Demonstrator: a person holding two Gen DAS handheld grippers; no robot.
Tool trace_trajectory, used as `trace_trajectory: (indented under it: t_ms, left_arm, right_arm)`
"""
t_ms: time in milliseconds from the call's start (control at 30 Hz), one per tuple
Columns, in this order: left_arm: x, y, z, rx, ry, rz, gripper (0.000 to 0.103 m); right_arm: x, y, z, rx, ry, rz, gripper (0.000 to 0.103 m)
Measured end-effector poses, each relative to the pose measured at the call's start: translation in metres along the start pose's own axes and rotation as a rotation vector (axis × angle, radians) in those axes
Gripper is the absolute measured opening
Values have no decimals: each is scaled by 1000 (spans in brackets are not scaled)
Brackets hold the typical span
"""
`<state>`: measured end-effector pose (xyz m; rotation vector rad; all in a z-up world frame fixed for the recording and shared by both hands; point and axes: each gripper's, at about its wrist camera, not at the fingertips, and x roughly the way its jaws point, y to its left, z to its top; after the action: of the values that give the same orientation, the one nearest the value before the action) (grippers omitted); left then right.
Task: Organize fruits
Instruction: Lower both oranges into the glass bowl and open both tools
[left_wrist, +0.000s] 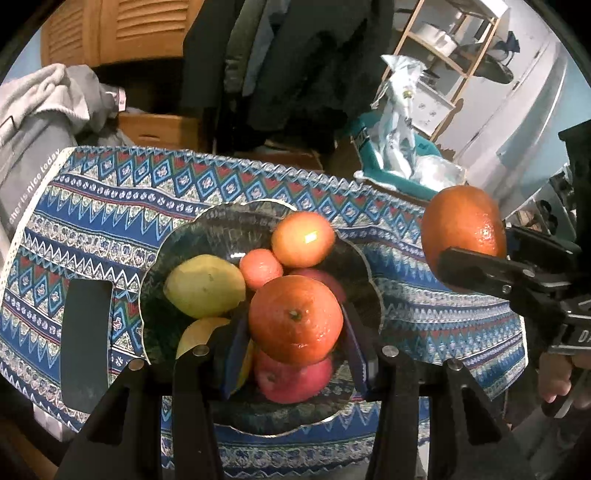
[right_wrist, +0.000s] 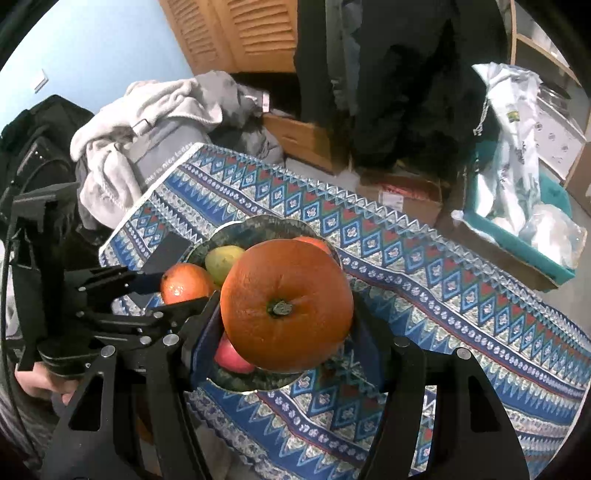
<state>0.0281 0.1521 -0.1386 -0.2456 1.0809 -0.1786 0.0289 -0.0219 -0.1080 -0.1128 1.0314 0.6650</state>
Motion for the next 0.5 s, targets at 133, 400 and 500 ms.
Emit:
trace_trajectory:
  t_ms: [133,400,500]
  left_arm:
    - [12,6,0,-8,19,-5,49]
    - [36,15,1,-26,57,-13,49]
    - [41,15,1,-28,67,-11,49]
  right_arm:
    - [17,0,1,2,19,17,65]
    - [40,-2,0,13,68,15,65]
    - [44,-3,-2,19,78,15,65]
